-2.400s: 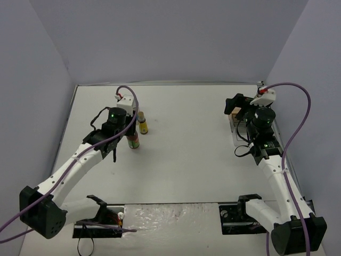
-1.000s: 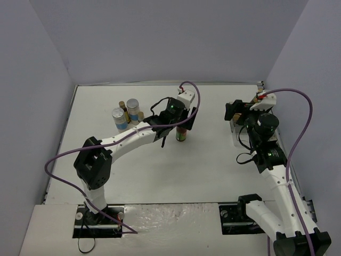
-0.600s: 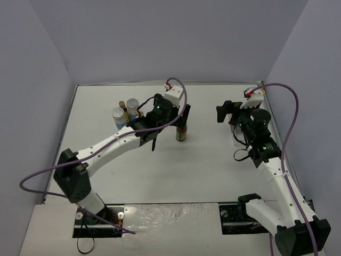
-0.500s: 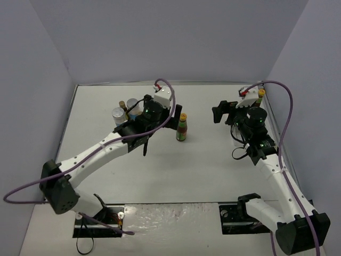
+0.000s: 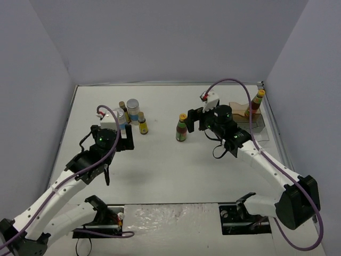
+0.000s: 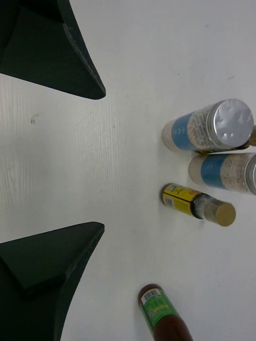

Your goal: Organize the condiment bottles

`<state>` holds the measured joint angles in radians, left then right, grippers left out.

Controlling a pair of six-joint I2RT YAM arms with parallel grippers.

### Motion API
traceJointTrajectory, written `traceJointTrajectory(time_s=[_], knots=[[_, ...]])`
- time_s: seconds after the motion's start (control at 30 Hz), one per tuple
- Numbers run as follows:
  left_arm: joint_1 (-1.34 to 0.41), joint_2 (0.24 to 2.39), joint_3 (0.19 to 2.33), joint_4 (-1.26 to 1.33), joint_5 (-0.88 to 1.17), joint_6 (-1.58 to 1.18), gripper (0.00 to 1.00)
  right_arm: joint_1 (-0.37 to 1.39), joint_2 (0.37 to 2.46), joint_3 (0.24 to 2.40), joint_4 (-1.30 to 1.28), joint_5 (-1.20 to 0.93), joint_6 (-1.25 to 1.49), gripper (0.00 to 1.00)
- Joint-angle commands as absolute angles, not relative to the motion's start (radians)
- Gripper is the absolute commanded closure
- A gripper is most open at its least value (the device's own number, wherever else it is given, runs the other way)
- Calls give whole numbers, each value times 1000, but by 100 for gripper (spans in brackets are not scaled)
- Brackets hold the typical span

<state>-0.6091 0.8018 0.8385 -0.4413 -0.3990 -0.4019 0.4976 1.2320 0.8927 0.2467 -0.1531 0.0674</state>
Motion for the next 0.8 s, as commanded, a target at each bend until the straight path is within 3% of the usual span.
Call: traceJointTrajectory(time_s=[0.0,0.17,0.33,0.77], knots=[[-527,667,832,-532,-396,-424,3,543,1288,946,411,-115,30,2],[-511,614,841,-584,-437,-404,3,576,1370,958,452,-82,9,4],[-512,599,827,-582,-449,-395,3,585,1429,948,527,-64,12,13],[-512,597,842,-605,-485,-344,3,588,1528,903,634,-88,32,48]])
